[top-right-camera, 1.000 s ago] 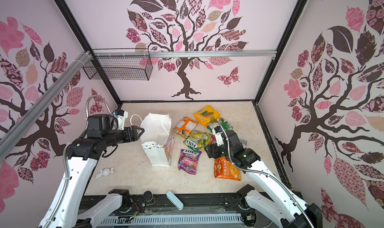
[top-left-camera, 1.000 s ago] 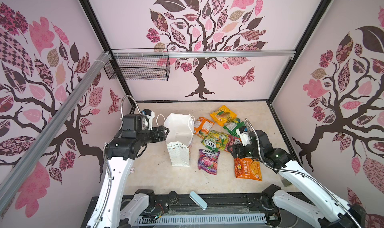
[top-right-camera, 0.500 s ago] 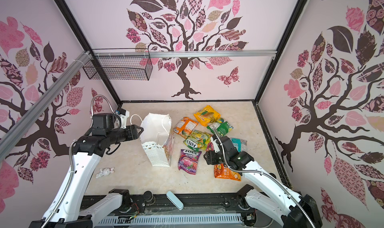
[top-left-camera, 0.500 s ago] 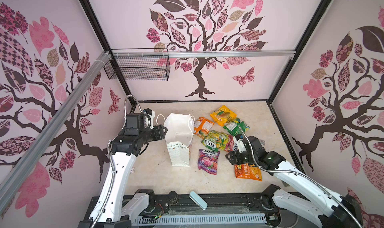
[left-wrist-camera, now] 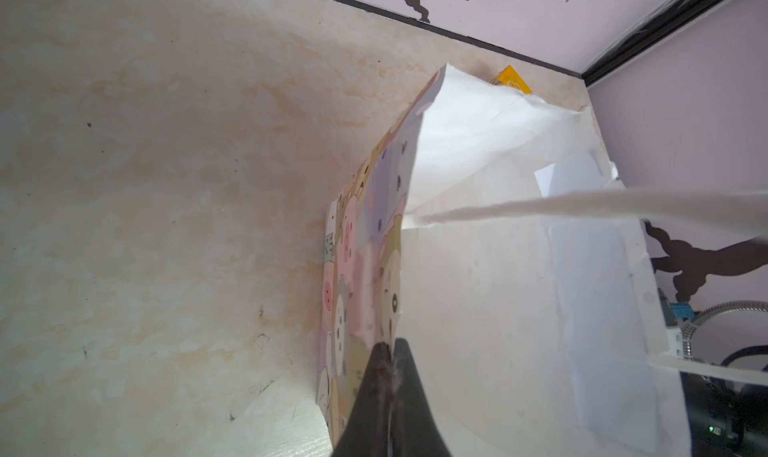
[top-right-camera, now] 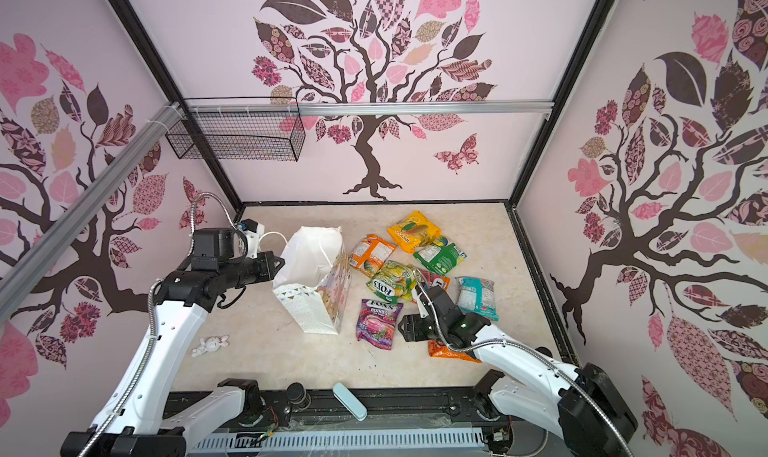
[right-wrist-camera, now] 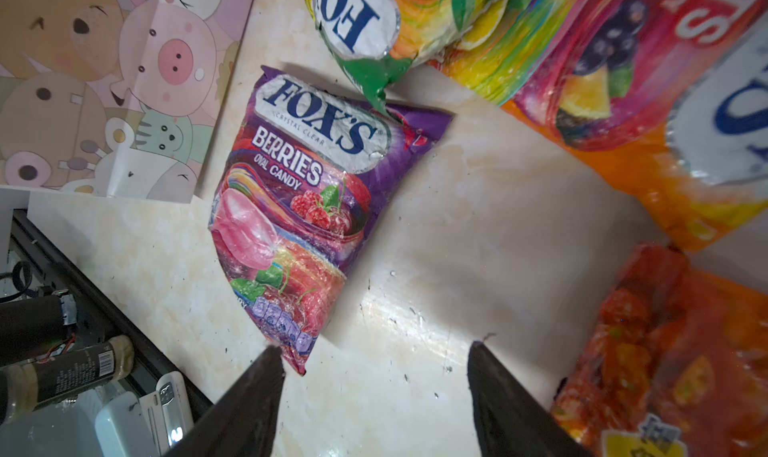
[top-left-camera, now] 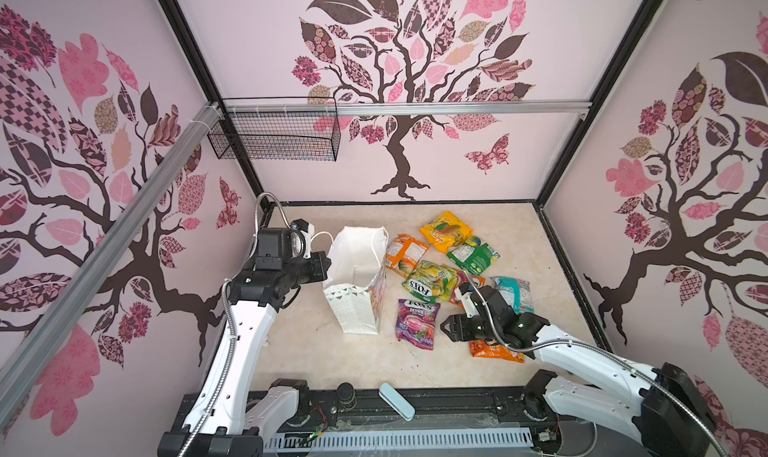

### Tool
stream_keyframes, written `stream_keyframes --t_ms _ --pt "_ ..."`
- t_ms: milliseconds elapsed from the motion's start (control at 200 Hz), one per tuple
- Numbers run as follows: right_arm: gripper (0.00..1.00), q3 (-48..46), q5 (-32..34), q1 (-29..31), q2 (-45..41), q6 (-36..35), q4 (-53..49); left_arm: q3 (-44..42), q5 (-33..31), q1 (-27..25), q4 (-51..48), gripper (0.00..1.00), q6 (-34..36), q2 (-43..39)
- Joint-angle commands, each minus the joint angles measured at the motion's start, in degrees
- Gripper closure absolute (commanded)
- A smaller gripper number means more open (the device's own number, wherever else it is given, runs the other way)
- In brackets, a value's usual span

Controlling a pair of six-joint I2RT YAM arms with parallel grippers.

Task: Place the snacks into the paper bag
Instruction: 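Move left gripper to bag rim while right gripper reaches toward purple bag, then grasp the purple Fox's Berries bag with the right gripper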

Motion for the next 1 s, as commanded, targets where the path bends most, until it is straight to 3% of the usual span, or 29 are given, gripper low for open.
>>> stream_keyframes --t_ms 0,420,830,995 --pt "0.28 -0.5 -1.4 1.2 2.0 2.3 5.9 -1.7 -0.4 -0.1 0.7 0.98 0.8 -0.9" --pt "0.31 -2.4 -5.4 2.8 11.0 3.9 16.7 -2.3 0.2 -0.2 0.5 1.00 0.8 -1.9" --pt "0.31 -2.8 -4.8 2.8 16.5 5.7 24.6 -3.0 0.1 -0.1 0.2 1.00 1.0 -2.3" --pt "0.39 -1.9 -6.2 2.8 20.8 6.3 27.2 -2.7 0.2 -0.1 -0.4 1.00 1.3 -2.4"
